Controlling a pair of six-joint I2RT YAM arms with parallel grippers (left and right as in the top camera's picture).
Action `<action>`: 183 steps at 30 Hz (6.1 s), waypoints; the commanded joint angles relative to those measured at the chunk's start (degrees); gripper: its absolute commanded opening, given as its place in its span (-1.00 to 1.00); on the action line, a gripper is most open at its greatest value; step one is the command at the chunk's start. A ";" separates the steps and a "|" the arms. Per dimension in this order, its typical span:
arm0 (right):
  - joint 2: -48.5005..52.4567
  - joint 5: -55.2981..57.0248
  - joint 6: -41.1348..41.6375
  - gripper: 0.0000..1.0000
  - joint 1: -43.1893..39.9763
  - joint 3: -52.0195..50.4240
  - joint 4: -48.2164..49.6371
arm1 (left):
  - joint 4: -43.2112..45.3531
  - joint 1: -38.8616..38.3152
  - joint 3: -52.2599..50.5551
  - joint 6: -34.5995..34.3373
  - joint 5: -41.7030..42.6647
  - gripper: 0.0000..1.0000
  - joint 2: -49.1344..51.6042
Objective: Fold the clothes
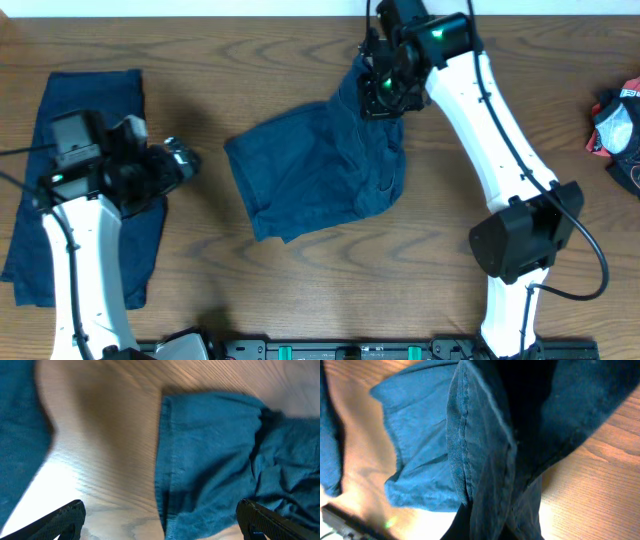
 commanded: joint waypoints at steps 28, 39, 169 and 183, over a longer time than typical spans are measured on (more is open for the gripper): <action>-0.09 4.57 -7.50 -0.97 -31.41 0.76 -8.94 | -0.90 0.46 1.66 -0.74 4.46 0.96 0.22; -0.09 5.01 -2.60 -0.97 -19.74 3.52 -9.55 | -1.68 0.46 1.66 -0.72 4.46 0.96 0.22; -1.53 19.71 -0.55 -0.98 -9.42 6.71 -14.93 | -5.33 -3.26 1.55 -0.48 6.99 0.96 0.22; 5.07 15.17 4.83 -0.92 1.79 6.71 -4.35 | -5.38 -3.26 1.55 -0.46 6.97 0.96 0.22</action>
